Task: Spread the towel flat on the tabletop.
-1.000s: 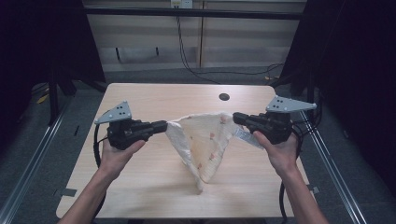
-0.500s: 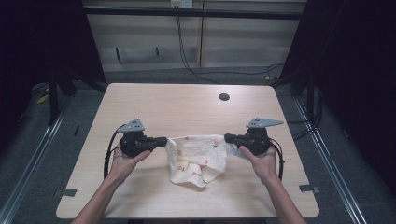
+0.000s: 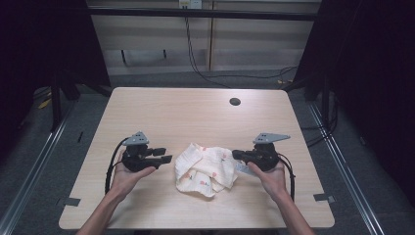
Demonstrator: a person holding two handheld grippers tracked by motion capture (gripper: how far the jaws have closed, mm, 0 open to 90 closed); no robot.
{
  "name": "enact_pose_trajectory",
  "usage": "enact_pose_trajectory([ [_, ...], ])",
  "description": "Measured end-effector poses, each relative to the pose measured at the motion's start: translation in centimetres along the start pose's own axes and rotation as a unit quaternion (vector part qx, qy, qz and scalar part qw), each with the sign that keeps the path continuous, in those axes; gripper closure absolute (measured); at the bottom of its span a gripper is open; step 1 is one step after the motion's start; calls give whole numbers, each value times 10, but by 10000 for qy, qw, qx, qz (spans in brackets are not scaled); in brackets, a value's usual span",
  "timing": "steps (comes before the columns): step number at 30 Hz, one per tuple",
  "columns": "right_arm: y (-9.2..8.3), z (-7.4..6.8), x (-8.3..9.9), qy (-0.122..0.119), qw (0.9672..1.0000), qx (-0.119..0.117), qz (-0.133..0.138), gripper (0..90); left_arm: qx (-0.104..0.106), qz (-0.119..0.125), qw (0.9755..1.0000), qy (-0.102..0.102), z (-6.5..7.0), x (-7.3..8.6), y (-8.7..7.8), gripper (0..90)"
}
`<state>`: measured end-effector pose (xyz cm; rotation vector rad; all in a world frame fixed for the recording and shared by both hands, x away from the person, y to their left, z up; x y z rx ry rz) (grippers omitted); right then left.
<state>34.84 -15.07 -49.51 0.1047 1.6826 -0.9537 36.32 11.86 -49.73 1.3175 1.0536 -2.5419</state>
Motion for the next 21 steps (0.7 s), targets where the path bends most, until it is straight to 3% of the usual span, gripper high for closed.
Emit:
enact_pose_trajectory([
  [5, 0, 0, -1, 25, 10000, -11, 6, 895, 144, -140, 9997, 134, 17, -3, 29, 559],
  [14, 0, 4, 3, 101, 9999, -13, 27, 894, 264, -301, 9990, 220, 31, -15, 77, 662],
  [17, 1, 5, 5, 128, 9999, -4, 8, 894, 228, -458, 9985, 207, 33, -12, 90, 636],
  [21, 1, 6, 7, 150, 9999, -2, 3, 894, 116, -647, 9978, 90, 31, -6, 104, 533],
])
Point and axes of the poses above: each handheld gripper's, and its own axes: y roughly forward along the jaws, x roughly out of its underside, z roughly to its right, the point moved 9 cm from there along y, roughly forward along the jaws, and after that the axes turned 13 degrees about -y, right-handed, at the moved point
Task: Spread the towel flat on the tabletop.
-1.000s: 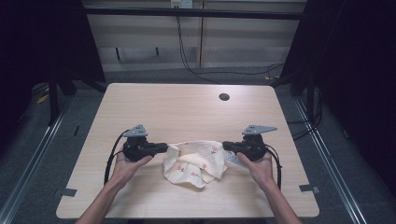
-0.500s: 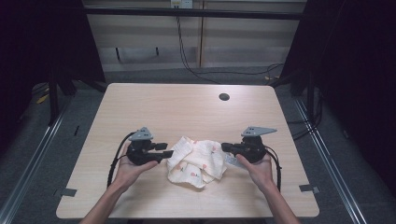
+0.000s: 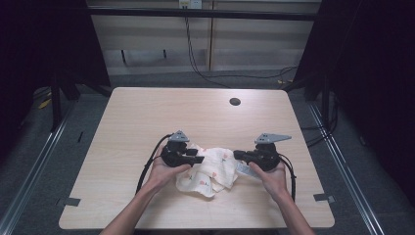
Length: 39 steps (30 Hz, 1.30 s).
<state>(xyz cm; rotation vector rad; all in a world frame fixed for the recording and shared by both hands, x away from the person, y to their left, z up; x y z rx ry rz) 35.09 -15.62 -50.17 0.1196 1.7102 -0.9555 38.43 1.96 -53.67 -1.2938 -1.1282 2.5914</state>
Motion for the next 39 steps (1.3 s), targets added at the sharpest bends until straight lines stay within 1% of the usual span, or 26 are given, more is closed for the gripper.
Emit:
enact_pose_trajectory([
  [1, 0, 0, 0, 5, 10000, 3, -5, 894, 26, -28, 10000, -34, -1, 1, 2, 525],
  [4, 1, 0, 2, 4, 10000, -9, -39, 894, -62, -75, 9999, -23, -3, 5, 8, 533],
  [5, 1, 0, 3, 7, 10000, -18, -43, 894, -113, -112, 9999, 12, -4, 6, 9, 550],
  [7, 3, 0, 4, 10, 10000, -33, -67, 894, -61, -66, 10000, -9, -5, 5, 11, 618],
  [8, 4, -1, 4, -1, 10000, -37, -72, 894, -25, -27, 10000, -50, -5, 4, 10, 652],
  [10, 4, -2, 3, -31, 10000, -50, -59, 894, 37, 78, 9999, -79, -4, 0, 8, 693],
  [12, 3, -2, 3, -19, 10000, -48, -56, 894, -12, 129, 9999, -57, -5, -3, 5, 770],
  [14, 2, 0, 3, -1, 10000, -24, -47, 893, 45, 198, 9997, -94, -5, -8, 2, 818],
  [15, 2, 1, 3, -10, 10000, -26, -41, 894, 23, 218, 9997, -80, -6, -9, 1, 839],
  [16, 1, 1, 3, 9, 10000, -19, -29, 894, 9, 195, 9998, -89, -7, -9, 0, 856],
  [17, 0, 2, 3, 15, 10000, -5, -13, 893, -16, 159, 9999, -56, -8, -8, -1, 866],
  [20, -3, 4, 2, 43, 10000, 18, 17, 894, 17, 205, 9998, -53, -8, -7, -6, 876],
  [21, -4, 5, 2, 63, 10000, 39, 22, 894, 62, 252, 9996, -74, -7, -8, -9, 877],
  [22, -5, 6, 2, 46, 10000, 44, 41, 894, 70, 275, 9996, -54, -7, -8, -11, 878],
  [23, -6, 6, 2, 82, 9999, 49, 51, 893, 88, 330, 9994, -68, -6, -9, -15, 878],
  [26, -11, 9, 0, 118, 9998, 70, 118, 894, 229, 465, 9986, -107, -5, -14, -29, 878],
  [27, -14, 9, -2, 149, 9997, 78, 168, 894, 234, 518, 9983, -123, -6, -15, -34, 878],
  [29, -19, 11, -8, 138, 9995, 91, 266, 894, 229, 641, 9976, -124, -7, -19, -45, 878],
  [32, -28, 12, -18, 143, 9989, 139, 421, 894, 217, 864, 9960, -109, -9, -25, -62, 879],
  [35, -38, 17, -26, 90, 9985, 205, 501, 894, 197, 1034, 9944, -61, -9, -31, -79, 879],
  [37, -44, 20, -32, 64, 9982, 253, 534, 894, 234, 1185, 9927, -77, -8, -35, -88, 879],
  [39, -50, 22, -39, 20, 9979, 287, 582, 894, 224, 1281, 9915, -62, -7, -38, -96, 880],
])
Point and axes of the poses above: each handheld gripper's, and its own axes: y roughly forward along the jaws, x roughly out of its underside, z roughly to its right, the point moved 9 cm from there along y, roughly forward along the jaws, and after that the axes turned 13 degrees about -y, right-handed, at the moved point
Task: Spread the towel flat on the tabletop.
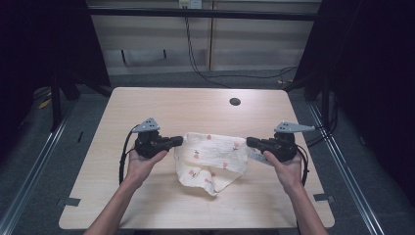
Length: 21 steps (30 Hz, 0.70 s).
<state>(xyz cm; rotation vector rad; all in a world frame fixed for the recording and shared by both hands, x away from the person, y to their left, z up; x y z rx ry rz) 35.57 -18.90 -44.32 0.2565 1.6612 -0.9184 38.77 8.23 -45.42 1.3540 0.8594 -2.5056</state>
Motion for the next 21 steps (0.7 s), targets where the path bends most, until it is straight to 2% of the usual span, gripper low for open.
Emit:
enact_pose_trajectory([
  [10, -27, -5, -47, -343, 9990, 21, 281, 895, 164, 520, 9984, 119, 11, -34, -35, 880],
  [13, -34, -9, -58, -360, 9986, 7, 395, 896, 107, 536, 9983, 221, 12, -40, -44, 880],
  [17, -47, -16, -77, -453, 9972, 3, 595, 897, 113, 768, 9965, 314, 17, -53, -62, 880],
  [18, -49, -16, -80, -482, 9970, 25, 603, 897, 68, 808, 9961, 356, 18, -56, -66, 880],
  [20, -53, -16, -85, -516, 9967, 47, 622, 897, 118, 888, 9953, 354, 23, -60, -73, 880],
  [21, -55, -17, -87, -530, 9966, 41, 635, 898, 137, 909, 9949, 419, 25, -62, -76, 880],
])
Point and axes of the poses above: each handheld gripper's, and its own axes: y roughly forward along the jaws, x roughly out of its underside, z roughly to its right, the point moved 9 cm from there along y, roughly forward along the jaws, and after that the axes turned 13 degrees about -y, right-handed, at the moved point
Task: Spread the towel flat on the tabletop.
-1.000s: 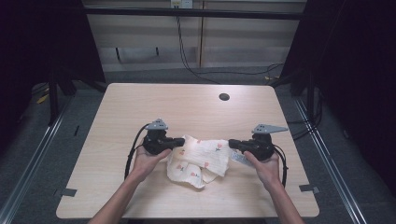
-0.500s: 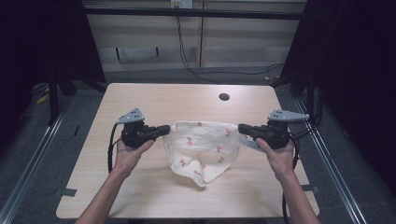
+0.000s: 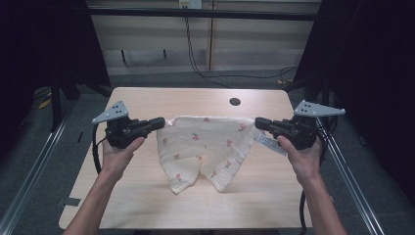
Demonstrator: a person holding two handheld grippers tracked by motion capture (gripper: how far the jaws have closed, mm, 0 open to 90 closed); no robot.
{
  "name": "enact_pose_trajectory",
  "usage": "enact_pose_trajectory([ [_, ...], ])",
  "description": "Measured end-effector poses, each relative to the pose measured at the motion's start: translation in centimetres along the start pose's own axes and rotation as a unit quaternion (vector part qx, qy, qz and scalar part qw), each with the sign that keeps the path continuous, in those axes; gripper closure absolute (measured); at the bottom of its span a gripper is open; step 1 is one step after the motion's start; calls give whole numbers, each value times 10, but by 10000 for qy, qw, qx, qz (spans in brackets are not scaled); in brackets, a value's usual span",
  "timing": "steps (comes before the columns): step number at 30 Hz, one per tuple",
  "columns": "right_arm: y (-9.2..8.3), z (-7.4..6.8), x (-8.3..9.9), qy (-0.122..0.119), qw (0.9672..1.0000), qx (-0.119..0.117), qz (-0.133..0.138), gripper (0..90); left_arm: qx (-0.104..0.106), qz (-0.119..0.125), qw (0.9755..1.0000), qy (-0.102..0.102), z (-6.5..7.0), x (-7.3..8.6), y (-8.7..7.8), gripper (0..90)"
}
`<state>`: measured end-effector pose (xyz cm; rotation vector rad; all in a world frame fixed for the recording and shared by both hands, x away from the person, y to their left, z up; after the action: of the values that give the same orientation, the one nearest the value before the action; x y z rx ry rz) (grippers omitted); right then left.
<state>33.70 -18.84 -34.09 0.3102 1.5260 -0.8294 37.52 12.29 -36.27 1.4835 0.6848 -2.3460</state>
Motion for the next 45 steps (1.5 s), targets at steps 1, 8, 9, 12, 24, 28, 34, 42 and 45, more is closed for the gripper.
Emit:
enact_pose_trajectory([
  [1, -2, -1, -2, -20, 10000, -3, 3, 898, 4, -2, 10000, 25, 2, -1, -2, 880],
  [8, -21, -15, -18, -127, 9997, -35, 209, 898, 258, 185, 9995, 89, 24, -10, -16, 880],
  [9, -27, -20, -21, -171, 9995, -44, 246, 898, 340, 203, 9992, 92, 29, -10, -18, 881],
  [12, -38, -27, -26, -263, 9993, -29, 270, 898, 396, 196, 9989, 149, 38, -13, -25, 880],
  [24, -28, -1, 4, 134, 9999, 63, -58, 898, 312, -200, 9990, -246, 16, 7, 8, 881],
  [28, -1, 14, 35, 278, 9989, 40, -380, 898, 140, -327, 9985, -422, -6, 20, 24, 882],
  [34, 30, 32, 52, 402, 9976, 54, -566, 898, -170, -426, 9972, -593, -35, 27, 41, 882],
  [42, 69, 62, 73, 572, 9949, 108, -824, 898, -507, -410, 9940, -883, -73, 35, 56, 881],
  [45, 85, 71, 82, 690, 9934, 35, -916, 898, -651, -500, 9923, -926, -86, 41, 63, 881],
])
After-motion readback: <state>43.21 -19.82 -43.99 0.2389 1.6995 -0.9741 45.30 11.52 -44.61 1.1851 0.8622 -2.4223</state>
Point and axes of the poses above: each handheld gripper's, and its own axes: y roughly forward along the jaws, x roughly out of its underside, z roughly to its right, the point moved 9 cm from there along y, roughly forward along the jaws, and after that the axes turned 13 degrees about -y, right-handed, at the moved point
